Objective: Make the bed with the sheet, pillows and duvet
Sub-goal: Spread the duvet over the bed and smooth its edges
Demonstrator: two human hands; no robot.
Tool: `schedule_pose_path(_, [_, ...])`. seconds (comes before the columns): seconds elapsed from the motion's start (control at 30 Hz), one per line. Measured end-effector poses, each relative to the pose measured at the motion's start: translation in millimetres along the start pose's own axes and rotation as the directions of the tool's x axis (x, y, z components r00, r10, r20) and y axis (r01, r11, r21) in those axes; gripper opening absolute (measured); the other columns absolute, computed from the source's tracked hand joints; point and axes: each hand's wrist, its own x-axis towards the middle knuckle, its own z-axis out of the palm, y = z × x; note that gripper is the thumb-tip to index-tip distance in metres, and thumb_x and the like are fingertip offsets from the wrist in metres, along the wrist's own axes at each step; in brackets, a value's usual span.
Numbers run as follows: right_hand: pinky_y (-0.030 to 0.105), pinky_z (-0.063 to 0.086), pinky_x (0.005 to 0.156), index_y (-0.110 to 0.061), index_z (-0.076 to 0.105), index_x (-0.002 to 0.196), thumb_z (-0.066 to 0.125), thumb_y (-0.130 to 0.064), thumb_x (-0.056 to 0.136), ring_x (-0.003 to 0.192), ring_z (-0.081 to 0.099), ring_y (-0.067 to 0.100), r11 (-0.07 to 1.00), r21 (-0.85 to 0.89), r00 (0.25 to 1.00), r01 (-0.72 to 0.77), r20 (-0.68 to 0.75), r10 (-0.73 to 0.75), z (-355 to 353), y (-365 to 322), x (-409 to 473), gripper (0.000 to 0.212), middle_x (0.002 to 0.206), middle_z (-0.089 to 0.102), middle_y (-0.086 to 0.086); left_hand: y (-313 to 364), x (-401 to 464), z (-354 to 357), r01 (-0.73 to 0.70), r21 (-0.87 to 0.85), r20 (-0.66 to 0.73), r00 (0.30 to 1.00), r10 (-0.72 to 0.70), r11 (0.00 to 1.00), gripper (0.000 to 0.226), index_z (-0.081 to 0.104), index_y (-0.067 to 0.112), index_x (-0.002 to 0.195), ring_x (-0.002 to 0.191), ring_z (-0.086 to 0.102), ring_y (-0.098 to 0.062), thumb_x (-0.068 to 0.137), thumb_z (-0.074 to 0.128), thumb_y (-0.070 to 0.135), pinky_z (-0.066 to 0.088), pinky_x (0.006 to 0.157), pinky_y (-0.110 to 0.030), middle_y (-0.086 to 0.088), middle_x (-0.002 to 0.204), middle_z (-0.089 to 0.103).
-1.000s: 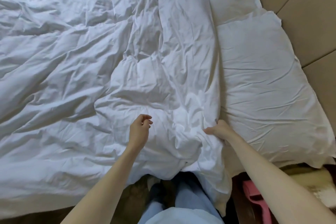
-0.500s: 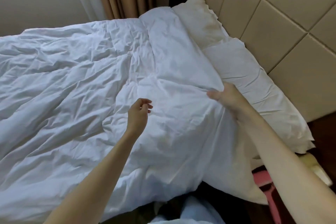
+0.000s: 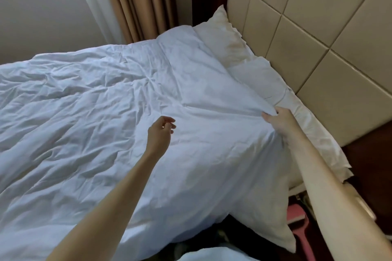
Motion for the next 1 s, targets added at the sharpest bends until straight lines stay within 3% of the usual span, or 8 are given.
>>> schedule_pose_path(0.13, [0.038,0.047,0.093,-0.001,0.059,0.123,0.063,-0.032,0.09,0.111,0.059,0.03,0.998,-0.054,0.998,0.023,0.055,-0.02,5,9,-2,0.045,0.121,0.063,0.013,10,-3,24,-0.012,0.016,0.026,1.0,0.012,1.0,0.027,0.064,0.009,0.095,0.069,0.058,-0.012,0.091,0.039,-0.001,0.044,0.062,-0.01,-0.001,0.082,0.064])
schedule_pose_path(0.23, [0.045,0.053,0.088,0.0,0.067,0.104,0.067,-0.028,0.087,0.097,0.066,0.033,0.994,0.088,0.995,0.059,0.072,-0.065,12,-1,-3,0.032,0.104,0.07,0.016,12,-6,41,-0.003,0.029,0.06,0.998,0.001,1.0,0.027,0.064,0.01,0.096,0.07,0.058,-0.014,0.091,0.039,0.0,0.043,0.062,-0.011,-0.002,0.082,0.064])
schedule_pose_path(0.33, [0.034,0.048,0.071,-0.005,0.066,0.085,0.069,-0.019,0.085,0.086,0.065,0.029,0.974,0.227,0.999,-0.021,-0.025,0.027,-2,15,1,0.014,0.089,0.067,0.012,10,-11,51,0.002,0.039,0.059,0.998,-0.004,0.999,0.026,0.064,0.009,0.097,0.07,0.058,-0.012,0.092,0.039,0.0,0.041,0.058,-0.006,-0.001,0.082,0.064])
schedule_pose_path(0.43, [0.032,0.042,0.072,-0.003,0.061,0.1,0.064,-0.014,0.084,0.095,0.059,0.031,0.986,-0.034,0.986,-0.166,-0.027,0.165,-24,57,9,0.02,0.105,0.063,0.016,0,-18,61,0.024,0.059,0.057,0.998,-0.027,0.998,0.027,0.064,0.009,0.097,0.072,0.058,-0.012,0.092,0.038,0.001,0.043,0.059,-0.008,0.0,0.082,0.064])
schedule_pose_path(0.5, [0.037,0.045,0.087,-0.005,0.054,0.123,0.061,-0.012,0.086,0.112,0.054,0.032,0.961,-0.178,0.973,-0.213,0.047,0.224,-34,81,11,0.039,0.127,0.057,0.016,-8,-22,72,0.049,0.087,0.08,0.995,-0.056,0.995,0.028,0.064,0.01,0.097,0.073,0.058,-0.013,0.092,0.038,0.001,0.044,0.06,-0.013,0.0,0.083,0.064])
schedule_pose_path(0.6, [0.038,0.042,0.095,-0.014,0.041,0.142,0.063,-0.018,0.088,0.127,0.045,0.031,0.959,-0.182,0.965,-0.216,0.11,0.239,-40,106,3,0.059,0.141,0.045,0.01,-18,-30,91,0.064,0.106,0.13,0.989,-0.078,0.992,0.027,0.063,0.009,0.099,0.073,0.058,-0.011,0.093,0.038,0.002,0.043,0.056,-0.009,-0.001,0.084,0.064])
schedule_pose_path(0.8, [0.038,0.042,0.096,-0.012,0.037,0.141,0.069,-0.027,0.087,0.125,0.046,0.028,0.945,-0.038,0.942,-0.324,0.079,0.326,-23,150,-15,0.065,0.141,0.044,0.01,-26,-47,121,0.078,0.109,0.22,0.97,-0.101,0.991,0.027,0.063,0.009,0.1,0.076,0.059,-0.01,0.094,0.038,0.002,0.045,0.067,-0.017,-0.002,0.086,0.065])
schedule_pose_path(1.0, [0.037,0.045,0.091,-0.011,0.031,0.144,0.075,-0.021,0.08,0.123,0.048,0.029,0.886,-0.016,0.858,-0.464,0.24,0.454,22,186,-28,0.078,0.14,0.044,0.011,-36,-56,131,0.112,0.114,0.224,0.965,-0.136,0.987,0.027,0.063,0.006,0.102,0.076,0.061,-0.01,0.094,0.038,0.002,0.047,0.069,-0.018,-0.001,0.085,0.065])
